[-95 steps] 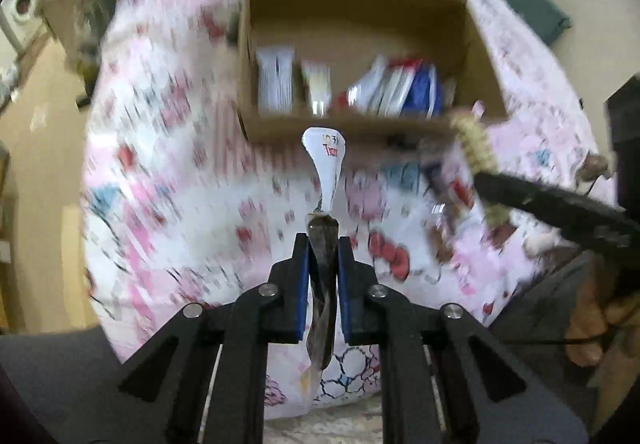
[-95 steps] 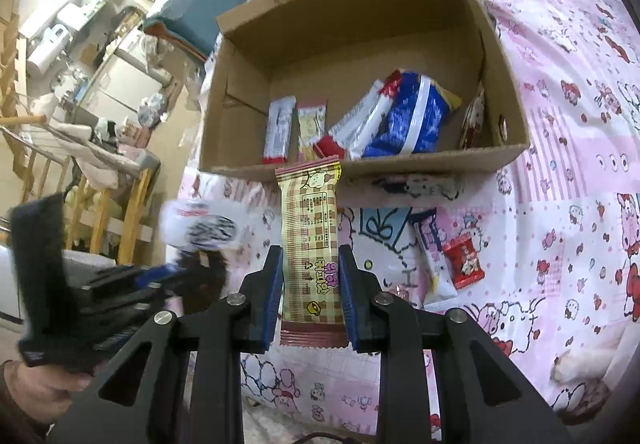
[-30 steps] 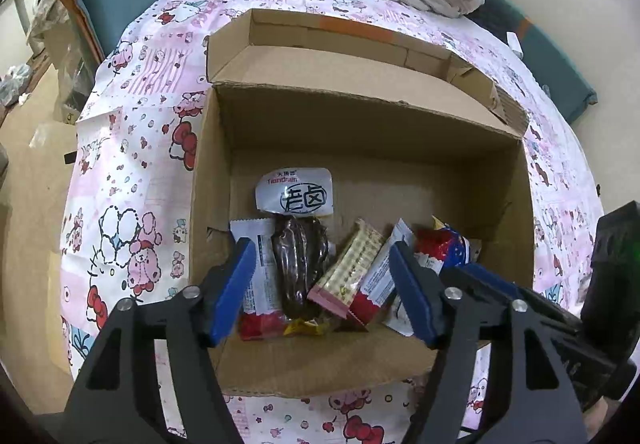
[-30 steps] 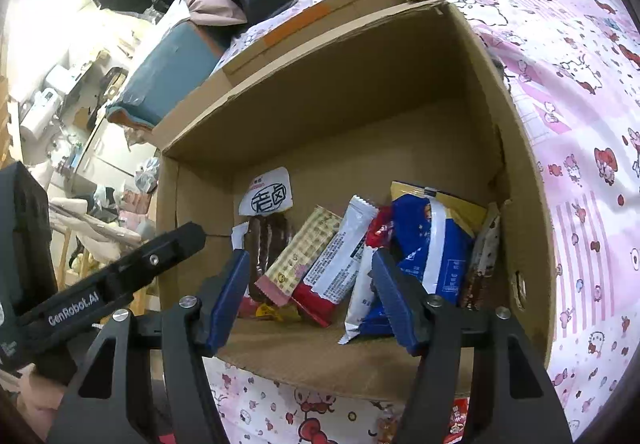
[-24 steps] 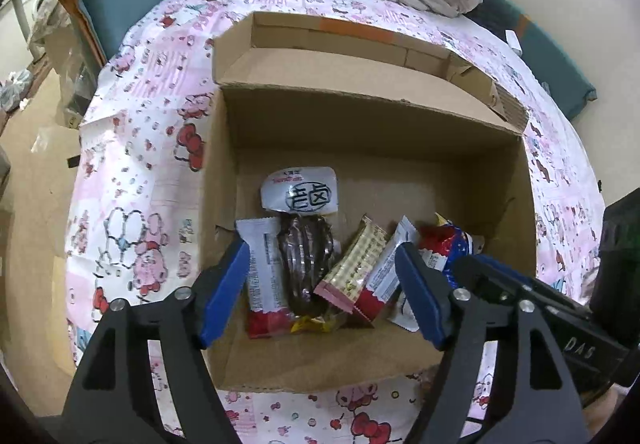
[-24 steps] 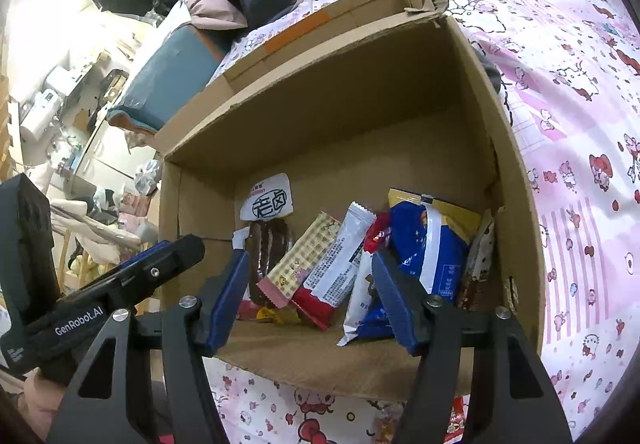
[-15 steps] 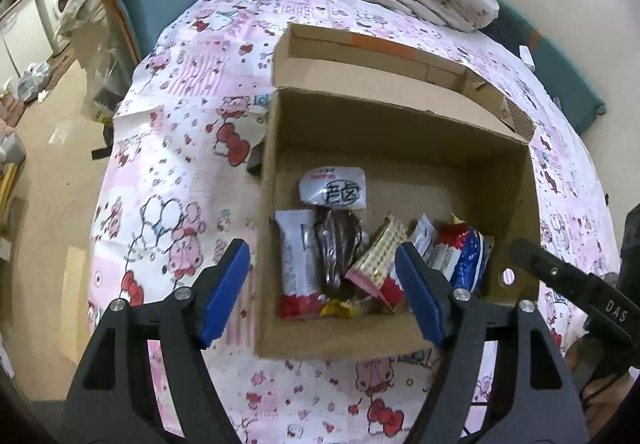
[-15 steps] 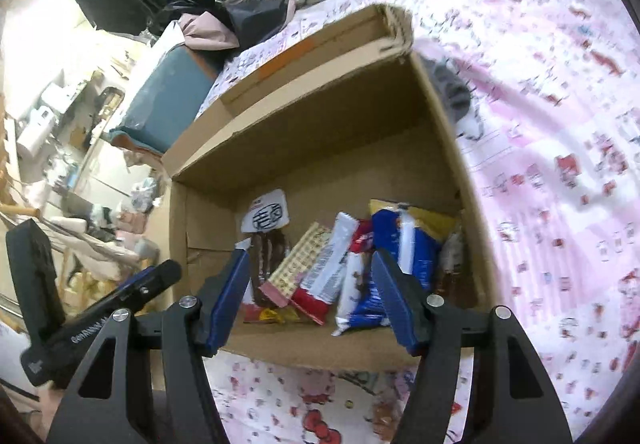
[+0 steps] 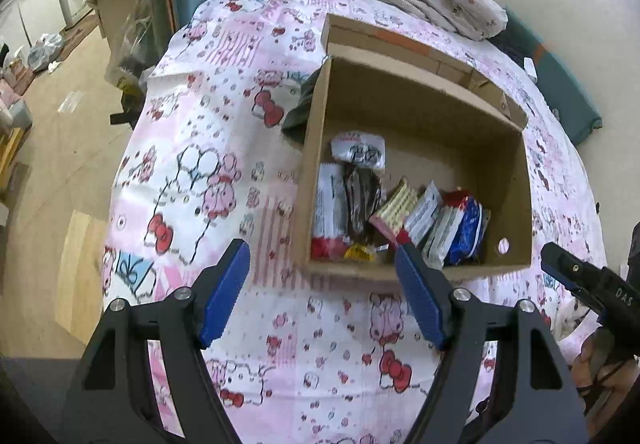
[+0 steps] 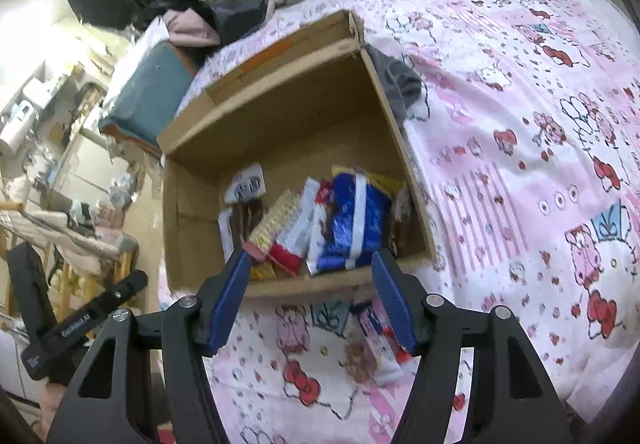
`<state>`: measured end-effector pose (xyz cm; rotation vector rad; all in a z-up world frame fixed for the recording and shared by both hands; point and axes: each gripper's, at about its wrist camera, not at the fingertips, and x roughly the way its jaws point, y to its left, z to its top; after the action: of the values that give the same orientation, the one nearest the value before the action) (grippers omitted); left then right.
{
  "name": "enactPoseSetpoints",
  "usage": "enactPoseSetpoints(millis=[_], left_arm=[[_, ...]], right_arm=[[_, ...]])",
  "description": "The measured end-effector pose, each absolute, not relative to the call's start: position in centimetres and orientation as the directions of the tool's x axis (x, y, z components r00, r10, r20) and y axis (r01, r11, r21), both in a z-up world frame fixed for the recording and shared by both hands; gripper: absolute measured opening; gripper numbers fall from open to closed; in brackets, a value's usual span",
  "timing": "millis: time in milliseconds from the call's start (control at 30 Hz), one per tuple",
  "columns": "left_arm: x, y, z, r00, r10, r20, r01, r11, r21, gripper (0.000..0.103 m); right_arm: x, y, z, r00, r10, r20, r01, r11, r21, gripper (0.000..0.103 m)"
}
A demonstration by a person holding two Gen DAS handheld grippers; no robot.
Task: Organize snacks
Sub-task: 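Open both tools to release the packets and withdraw from the box, then grasp the red candy with the right tool while the left tool grasps a small red-labelled packet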
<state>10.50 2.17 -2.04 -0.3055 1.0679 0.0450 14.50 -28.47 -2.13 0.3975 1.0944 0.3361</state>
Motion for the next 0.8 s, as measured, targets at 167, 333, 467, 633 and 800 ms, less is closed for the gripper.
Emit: enactPoseSetpoints(millis=[167,333,467,633,800], left_arm=[[8.3,2.0,-3.2,0.443,-0.121,-0.888,-0.189,0.956,-0.224,0.072],[6.5,2.3,-5.4,0.371,-0.161,-0.915,-0.226,0.94,-0.257,0.072],[5.9,2.5,-6.6,0.333,-0.171,-0.927,-0.262,0.928,-0.266,0.072],[6.0,2.7,-7.2,0.322,-0.157,-0.934,-0.271,0.93,-0.25,0.072],[6.2,2.9,-7.8,0.306,-0.158,-0.939,-0.283,0.926,-0.248,0.072]], right_arm=[[13.0,-28.0,-5.0,0.328,0.367,-0.87,-0.043,0.926,0.375,0.052],[13.5,-27.8,-9.0,0.201,0.23,-0.952,-0.016,0.973,0.232,0.043],[14.4,-28.0,-12.3,0.111,0.159,-0.981,0.002,0.987,0.16,0.038],[14.8,-27.3,-14.6,0.075,0.118,-0.99,-0.042,0.992,0.116,0.038],[14.1,-24.8,-14.7,0.067,0.132,-0.989,-0.139,0.983,0.122,0.02]])
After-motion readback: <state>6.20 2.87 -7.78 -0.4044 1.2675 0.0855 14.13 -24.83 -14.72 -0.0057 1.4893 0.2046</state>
